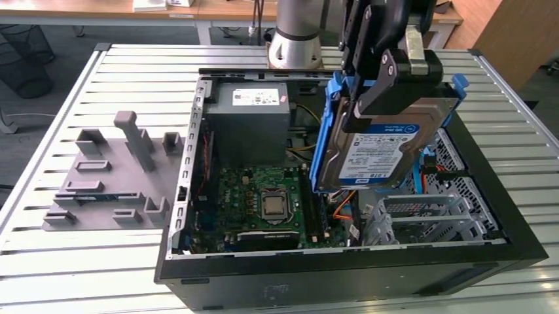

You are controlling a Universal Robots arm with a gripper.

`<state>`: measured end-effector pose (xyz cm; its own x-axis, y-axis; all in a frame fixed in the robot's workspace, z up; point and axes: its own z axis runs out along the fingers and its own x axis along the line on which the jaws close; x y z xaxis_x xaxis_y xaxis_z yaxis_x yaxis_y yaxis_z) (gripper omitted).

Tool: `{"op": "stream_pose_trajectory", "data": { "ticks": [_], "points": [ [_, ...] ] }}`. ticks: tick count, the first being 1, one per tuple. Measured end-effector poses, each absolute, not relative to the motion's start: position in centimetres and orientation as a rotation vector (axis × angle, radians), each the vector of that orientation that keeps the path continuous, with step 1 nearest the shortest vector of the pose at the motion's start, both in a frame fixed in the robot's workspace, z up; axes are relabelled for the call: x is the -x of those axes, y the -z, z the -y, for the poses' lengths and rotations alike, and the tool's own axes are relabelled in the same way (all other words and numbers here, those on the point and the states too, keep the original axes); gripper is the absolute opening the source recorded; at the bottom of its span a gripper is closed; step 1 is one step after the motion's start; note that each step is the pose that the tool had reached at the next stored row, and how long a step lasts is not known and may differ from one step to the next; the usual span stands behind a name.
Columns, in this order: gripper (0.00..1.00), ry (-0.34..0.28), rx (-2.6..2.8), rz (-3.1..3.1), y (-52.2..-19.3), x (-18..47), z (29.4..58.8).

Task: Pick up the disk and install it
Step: 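Insert the disk into the insertion slot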

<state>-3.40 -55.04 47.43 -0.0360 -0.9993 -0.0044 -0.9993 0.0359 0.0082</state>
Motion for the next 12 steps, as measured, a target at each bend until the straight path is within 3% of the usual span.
{"op": "stream_pose_trajectory", "data": {
  "ticks": [12],
  "points": [
    [0.36, 0.015, -2.179, 2.259, -47.2, 1.0, 56.3]
  ]
}}
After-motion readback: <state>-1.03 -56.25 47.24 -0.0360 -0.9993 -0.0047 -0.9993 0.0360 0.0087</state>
